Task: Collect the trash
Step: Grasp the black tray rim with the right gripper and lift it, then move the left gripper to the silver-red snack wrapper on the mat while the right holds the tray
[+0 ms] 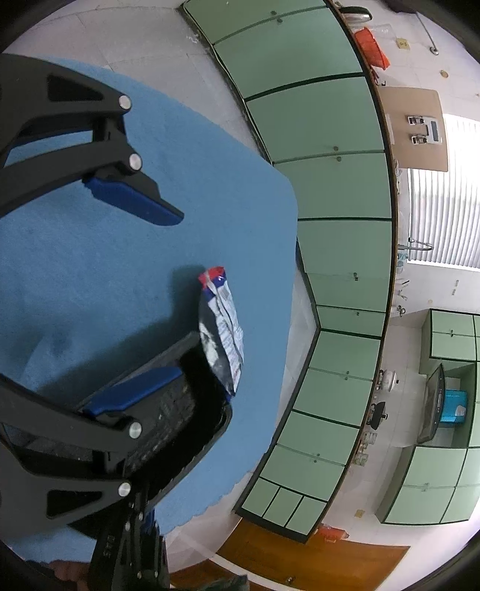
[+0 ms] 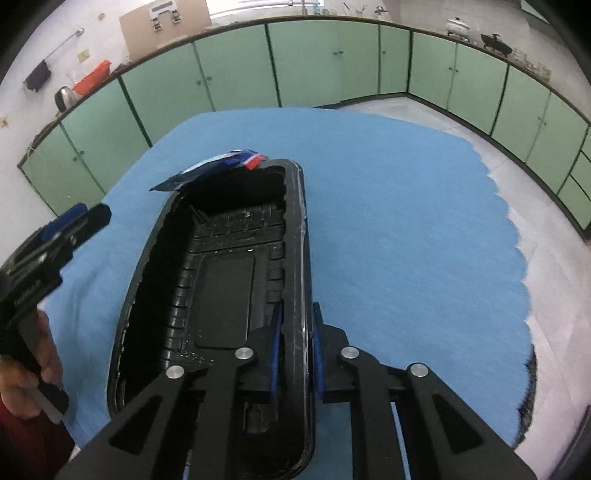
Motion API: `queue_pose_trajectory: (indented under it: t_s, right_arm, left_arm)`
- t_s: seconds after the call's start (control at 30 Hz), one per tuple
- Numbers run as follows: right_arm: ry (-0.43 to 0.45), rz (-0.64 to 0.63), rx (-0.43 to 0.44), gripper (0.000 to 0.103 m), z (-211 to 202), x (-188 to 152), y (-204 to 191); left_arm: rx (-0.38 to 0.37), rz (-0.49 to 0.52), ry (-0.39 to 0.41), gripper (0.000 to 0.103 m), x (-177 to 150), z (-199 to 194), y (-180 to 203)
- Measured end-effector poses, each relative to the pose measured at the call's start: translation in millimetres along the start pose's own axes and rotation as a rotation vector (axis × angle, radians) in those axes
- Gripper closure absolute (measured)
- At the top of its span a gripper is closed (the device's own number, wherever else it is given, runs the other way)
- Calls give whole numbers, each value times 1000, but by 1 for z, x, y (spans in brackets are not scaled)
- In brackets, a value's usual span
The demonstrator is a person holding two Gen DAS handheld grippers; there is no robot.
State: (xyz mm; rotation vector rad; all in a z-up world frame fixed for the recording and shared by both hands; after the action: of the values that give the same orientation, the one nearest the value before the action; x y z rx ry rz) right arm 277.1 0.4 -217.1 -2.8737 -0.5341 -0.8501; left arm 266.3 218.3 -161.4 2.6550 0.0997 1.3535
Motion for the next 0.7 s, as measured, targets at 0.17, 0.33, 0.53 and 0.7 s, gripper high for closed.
queue_pose_trajectory:
  t_s: [0.17, 0.33, 0.53, 0.7]
  right_arm:
    - [-1, 47, -68, 89, -5, -4, 11]
    - [7, 106, -113, 89, -2, 4, 22]
    - [16, 134, -101, 89, 2, 9, 24]
    - [16, 148, -84, 89, 8, 8, 24]
  left_arm:
    - [-17, 8, -21, 26, 3, 17, 6]
    - [-15, -9, -42, 26, 10, 41, 7]
    - [12, -18, -106, 25, 8, 77, 3]
    - [43, -32, -171, 26, 9, 100, -3]
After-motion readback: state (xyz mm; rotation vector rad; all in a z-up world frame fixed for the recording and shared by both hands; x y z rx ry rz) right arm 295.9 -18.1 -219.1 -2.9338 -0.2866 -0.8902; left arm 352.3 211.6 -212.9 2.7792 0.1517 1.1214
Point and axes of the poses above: each gripper's, at about its wrist camera, not at the fingertips, and z roughly the way its jaws point, y to its right, x to its top, the point moved 9 cm from there along z, roughly the way its jaws point, and after that the axes turned 7 degrees about -x, right-handed, at the moved point
